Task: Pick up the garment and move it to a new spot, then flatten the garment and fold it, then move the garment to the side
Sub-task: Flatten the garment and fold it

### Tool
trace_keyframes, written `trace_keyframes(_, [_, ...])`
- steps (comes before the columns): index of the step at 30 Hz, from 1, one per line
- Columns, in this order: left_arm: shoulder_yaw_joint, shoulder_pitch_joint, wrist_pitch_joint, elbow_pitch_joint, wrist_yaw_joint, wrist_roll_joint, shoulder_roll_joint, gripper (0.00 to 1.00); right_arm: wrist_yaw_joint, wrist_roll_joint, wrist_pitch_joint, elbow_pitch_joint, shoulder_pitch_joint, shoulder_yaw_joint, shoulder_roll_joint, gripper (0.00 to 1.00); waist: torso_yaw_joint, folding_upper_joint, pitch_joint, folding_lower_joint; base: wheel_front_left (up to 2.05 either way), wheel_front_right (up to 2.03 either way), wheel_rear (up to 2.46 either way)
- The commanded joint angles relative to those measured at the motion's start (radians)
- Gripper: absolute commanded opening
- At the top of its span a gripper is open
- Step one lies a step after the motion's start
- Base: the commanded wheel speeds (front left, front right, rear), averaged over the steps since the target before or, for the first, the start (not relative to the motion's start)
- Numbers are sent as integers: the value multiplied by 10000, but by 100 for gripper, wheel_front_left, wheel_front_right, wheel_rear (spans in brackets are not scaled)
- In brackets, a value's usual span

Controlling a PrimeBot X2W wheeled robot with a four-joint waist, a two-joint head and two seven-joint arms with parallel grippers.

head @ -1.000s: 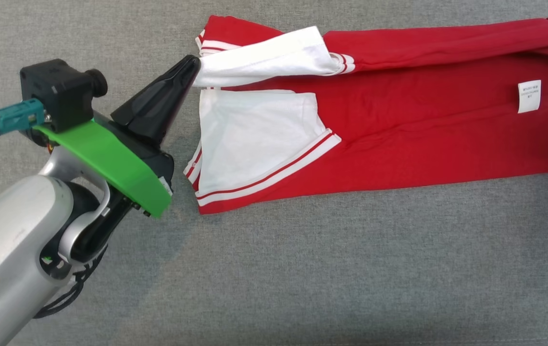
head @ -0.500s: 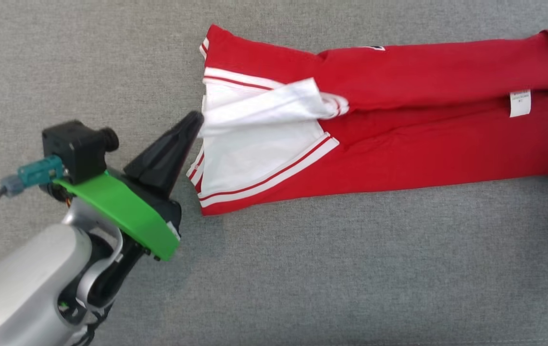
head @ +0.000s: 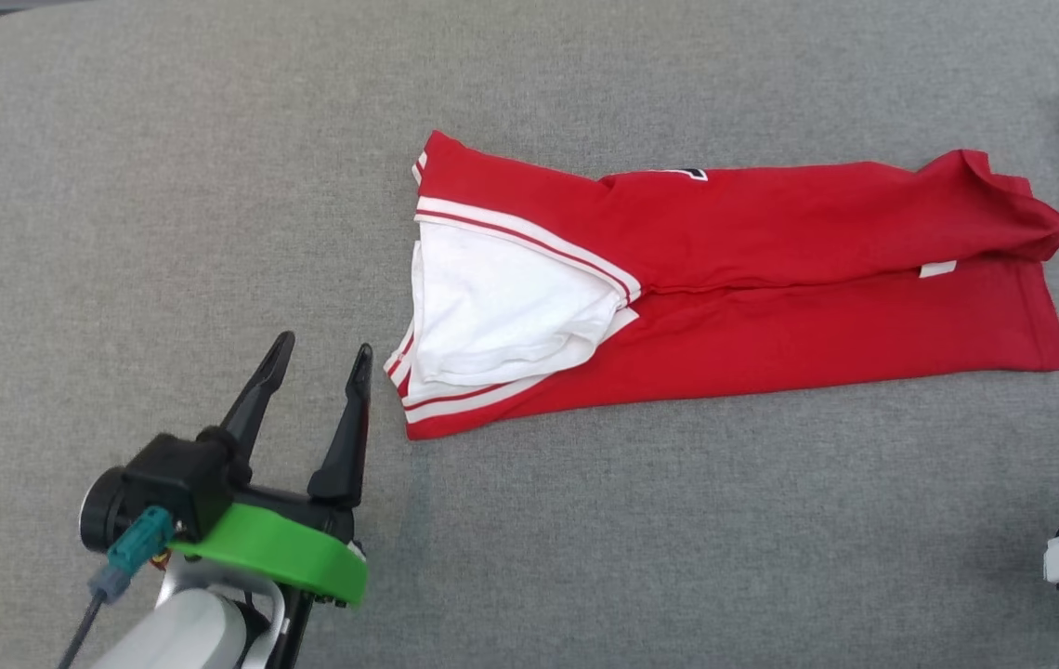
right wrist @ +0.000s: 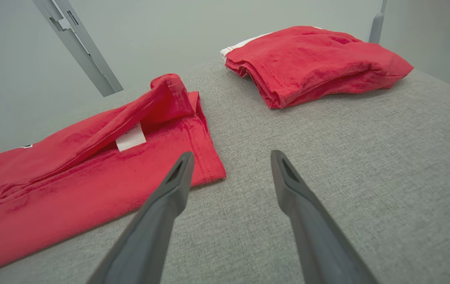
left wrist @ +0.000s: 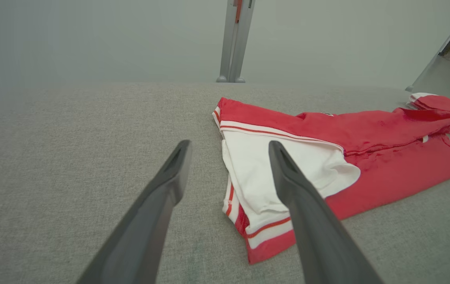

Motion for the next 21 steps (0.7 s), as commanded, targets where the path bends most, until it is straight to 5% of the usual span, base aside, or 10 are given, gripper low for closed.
trace_keyframes(1, [381, 607, -24, 5, 75, 525, -226, 100, -9, 17, -40, 58, 166, 80, 63, 100, -131, 0, -830, 0, 0, 0, 0])
trace_keyframes(7, [2492, 2690, -30, 11, -303, 2883, -1771, 100, -9, 19, -40, 336, 434, 541, 156, 100, -211, 0, -1670, 0, 0, 0, 0])
trace_keyframes(14, [4320, 4562, -30, 564, -1840, 4580, -3572, 100, -9, -327, -40, 277, 793, 840, 230, 100, -274, 0, -2536, 0, 0, 0, 0])
trace_keyframes(21, [5274, 5458, -33, 994, -2828, 5661, -4534, 100, -9, -519, -40, 261, 1193, 960, 380, 100, -284, 0, -3125, 0, 0, 0, 0])
